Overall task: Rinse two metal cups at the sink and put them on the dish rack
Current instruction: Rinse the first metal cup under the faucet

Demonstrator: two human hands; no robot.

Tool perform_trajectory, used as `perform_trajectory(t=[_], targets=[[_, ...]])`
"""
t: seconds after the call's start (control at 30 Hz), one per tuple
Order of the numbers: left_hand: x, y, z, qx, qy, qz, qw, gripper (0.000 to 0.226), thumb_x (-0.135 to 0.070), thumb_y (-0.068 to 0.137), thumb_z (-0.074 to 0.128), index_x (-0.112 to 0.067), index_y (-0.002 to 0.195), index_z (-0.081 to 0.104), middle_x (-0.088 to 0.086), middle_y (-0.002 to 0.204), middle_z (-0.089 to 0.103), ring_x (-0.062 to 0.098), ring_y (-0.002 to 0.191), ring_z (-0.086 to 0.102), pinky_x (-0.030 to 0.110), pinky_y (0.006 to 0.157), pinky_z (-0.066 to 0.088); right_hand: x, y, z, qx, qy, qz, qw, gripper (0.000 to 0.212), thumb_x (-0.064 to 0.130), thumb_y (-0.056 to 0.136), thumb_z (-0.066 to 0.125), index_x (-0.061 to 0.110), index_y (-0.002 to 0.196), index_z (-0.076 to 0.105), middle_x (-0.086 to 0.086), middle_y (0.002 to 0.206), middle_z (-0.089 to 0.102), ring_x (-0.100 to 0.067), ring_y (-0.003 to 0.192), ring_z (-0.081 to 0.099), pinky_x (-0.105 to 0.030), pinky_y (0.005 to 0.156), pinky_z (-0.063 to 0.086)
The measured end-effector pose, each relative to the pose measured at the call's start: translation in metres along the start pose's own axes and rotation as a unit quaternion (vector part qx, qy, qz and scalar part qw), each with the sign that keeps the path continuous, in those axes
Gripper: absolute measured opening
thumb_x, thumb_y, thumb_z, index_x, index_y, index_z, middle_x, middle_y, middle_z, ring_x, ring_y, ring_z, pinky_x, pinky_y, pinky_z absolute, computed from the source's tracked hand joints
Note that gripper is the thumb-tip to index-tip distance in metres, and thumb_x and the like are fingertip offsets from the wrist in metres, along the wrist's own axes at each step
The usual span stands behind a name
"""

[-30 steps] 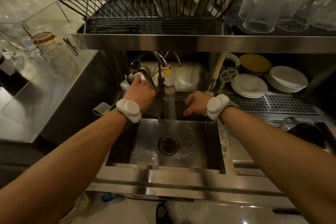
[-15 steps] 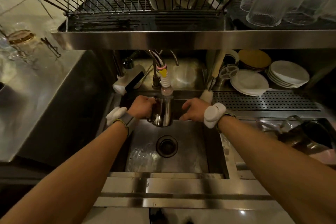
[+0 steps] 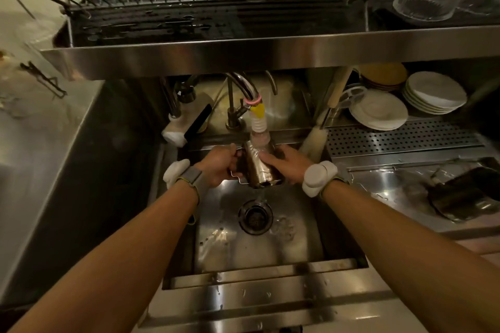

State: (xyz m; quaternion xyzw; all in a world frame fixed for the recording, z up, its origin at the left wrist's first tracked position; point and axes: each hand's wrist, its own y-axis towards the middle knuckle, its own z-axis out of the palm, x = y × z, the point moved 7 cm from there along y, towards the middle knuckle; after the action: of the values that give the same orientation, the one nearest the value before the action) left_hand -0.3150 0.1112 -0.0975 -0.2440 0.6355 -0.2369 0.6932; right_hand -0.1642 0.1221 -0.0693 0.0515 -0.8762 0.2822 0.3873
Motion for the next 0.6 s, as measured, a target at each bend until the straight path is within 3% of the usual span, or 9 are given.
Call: perform_trajectory(t=[0.07, 0.17, 0.27, 0.43, 0.53, 0.6], targets=[[0.0, 0.003, -0.001, -0.008, 0.006, 0.002, 1.0, 0.041, -0.026, 0.103, 0.025, -0.015, 0.069, 0.043, -0.001, 0.055, 0.023, 0.012, 0.052, 0.023, 0.027, 0.056, 0.038, 0.001, 0.0, 0.0, 0.004, 0.013, 0.004, 1.0, 0.043, 0.046, 0.093, 0.051, 0.011, 0.115, 0.061, -0.004, 0.104, 0.065, -0.018, 0.087, 0.059, -0.016, 0.056, 0.044], [0.002, 0.009, -0.002, -0.013, 0.031, 0.008, 0.999, 0.039, -0.025, 0.103, 0.025, -0.015, 0.069, 0.041, 0.0, 0.056, 0.025, 0.013, 0.051, 0.026, 0.026, 0.054, 0.037, -0.002, -0.001, 0.0, 0.009, 0.024, 0.01, 1.0, 0.036, 0.044, 0.091, 0.057, 0.017, 0.115, 0.058, -0.004, 0.105, 0.062, -0.016, 0.09, 0.056, -0.014, 0.059, 0.042], [0.001, 0.01, 0.0, -0.025, 0.047, 0.012, 0.999, 0.038, -0.025, 0.103, 0.027, -0.015, 0.069, 0.042, 0.0, 0.053, 0.028, 0.012, 0.049, 0.028, 0.025, 0.05, 0.037, -0.005, 0.001, 0.001, 0.015, 0.019, 0.009, 1.0, 0.046, 0.044, 0.089, 0.06, 0.012, 0.122, 0.058, -0.008, 0.117, 0.066, -0.016, 0.091, 0.059, -0.014, 0.058, 0.042], [0.006, 0.009, 0.003, -0.044, 0.038, 0.004, 0.998, 0.036, -0.027, 0.103, 0.028, -0.015, 0.075, 0.045, 0.001, 0.059, 0.03, 0.009, 0.043, 0.031, 0.025, 0.051, 0.038, -0.011, 0.01, 0.0, 0.03, 0.03, 0.009, 0.999, 0.046, 0.046, 0.084, 0.065, 0.012, 0.115, 0.063, -0.004, 0.111, 0.069, -0.023, 0.098, 0.066, -0.017, 0.056, 0.045], [0.01, 0.007, 0.002, -0.052, 0.008, -0.009, 0.999, 0.035, -0.025, 0.104, 0.028, -0.014, 0.074, 0.044, -0.006, 0.043, 0.035, 0.003, 0.03, 0.03, 0.024, 0.054, 0.036, -0.018, 0.016, 0.003, 0.035, 0.061, 0.021, 0.997, 0.071, 0.058, 0.068, 0.075, 0.014, 0.12, 0.055, -0.002, 0.117, 0.066, -0.021, 0.098, 0.066, -0.028, 0.068, 0.054], [0.012, 0.004, -0.001, -0.043, -0.02, -0.02, 0.999, 0.036, -0.026, 0.104, 0.027, -0.014, 0.075, 0.045, -0.01, 0.034, 0.033, 0.004, 0.034, 0.03, 0.024, 0.054, 0.035, -0.021, 0.022, 0.005, 0.035, 0.11, 0.038, 0.993, 0.087, 0.053, 0.065, 0.079, 0.011, 0.132, 0.042, -0.004, 0.126, 0.059, -0.024, 0.105, 0.063, -0.036, 0.077, 0.055]])
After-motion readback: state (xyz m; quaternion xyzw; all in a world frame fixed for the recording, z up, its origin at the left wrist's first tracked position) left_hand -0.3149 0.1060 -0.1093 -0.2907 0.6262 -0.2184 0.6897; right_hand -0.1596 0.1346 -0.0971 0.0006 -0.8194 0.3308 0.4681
